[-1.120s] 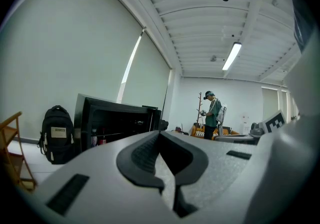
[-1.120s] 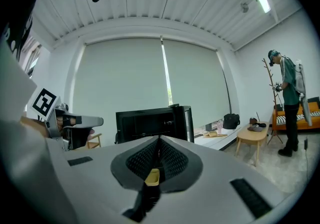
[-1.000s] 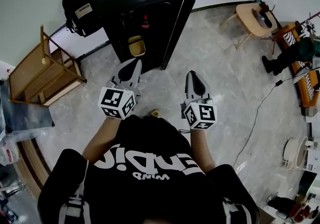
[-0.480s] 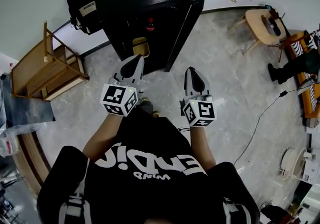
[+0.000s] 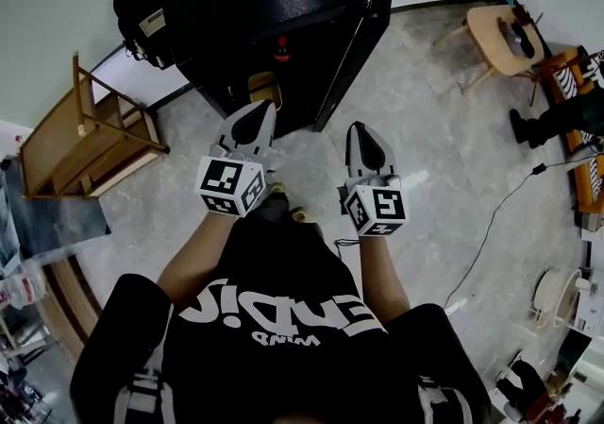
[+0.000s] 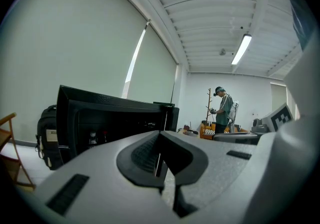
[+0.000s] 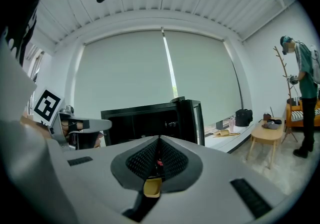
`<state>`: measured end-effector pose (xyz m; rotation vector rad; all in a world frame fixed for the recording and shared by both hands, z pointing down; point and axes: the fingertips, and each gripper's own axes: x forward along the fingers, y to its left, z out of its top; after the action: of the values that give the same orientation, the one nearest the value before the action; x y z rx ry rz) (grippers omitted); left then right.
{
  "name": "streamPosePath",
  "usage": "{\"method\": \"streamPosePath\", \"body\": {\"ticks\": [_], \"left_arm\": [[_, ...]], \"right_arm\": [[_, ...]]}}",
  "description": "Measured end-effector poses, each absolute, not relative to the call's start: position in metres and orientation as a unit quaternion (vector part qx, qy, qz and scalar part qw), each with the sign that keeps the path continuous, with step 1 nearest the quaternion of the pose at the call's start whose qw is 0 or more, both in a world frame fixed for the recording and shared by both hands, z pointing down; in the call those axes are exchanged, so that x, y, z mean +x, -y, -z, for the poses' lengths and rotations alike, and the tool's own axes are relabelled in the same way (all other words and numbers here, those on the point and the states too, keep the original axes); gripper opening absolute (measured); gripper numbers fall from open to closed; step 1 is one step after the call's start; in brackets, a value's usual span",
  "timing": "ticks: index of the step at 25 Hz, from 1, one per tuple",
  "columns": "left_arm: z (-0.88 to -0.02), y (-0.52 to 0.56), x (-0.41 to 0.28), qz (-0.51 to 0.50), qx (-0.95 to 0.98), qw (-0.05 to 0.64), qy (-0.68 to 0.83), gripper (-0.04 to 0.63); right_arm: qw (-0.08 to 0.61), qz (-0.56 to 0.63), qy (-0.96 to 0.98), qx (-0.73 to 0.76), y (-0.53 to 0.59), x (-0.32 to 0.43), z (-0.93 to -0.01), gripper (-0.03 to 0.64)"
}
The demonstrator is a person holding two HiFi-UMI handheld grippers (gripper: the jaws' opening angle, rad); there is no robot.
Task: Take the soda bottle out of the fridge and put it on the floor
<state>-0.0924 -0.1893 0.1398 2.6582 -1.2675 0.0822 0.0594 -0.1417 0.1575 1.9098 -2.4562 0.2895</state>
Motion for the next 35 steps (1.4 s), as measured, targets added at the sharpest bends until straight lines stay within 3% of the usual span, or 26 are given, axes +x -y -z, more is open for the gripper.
{"method": "streamPosePath", "body": {"ticks": [17, 35], "left_arm": [[-0.203, 0.268, -0.079, -0.040, 0.901, 0.106, 0.420, 0.005], [-0.289, 0.260, -0.093, -0.024, 0.882, 0.099, 0.461, 0.006]], "right_arm": [[-0.026, -0.102, 0.800, 0.591, 0.235, 0.041, -0.205, 0.023], [-0.030, -0.080, 0.831, 0.549, 0.256, 0.021, -0.298, 0.023]]}}
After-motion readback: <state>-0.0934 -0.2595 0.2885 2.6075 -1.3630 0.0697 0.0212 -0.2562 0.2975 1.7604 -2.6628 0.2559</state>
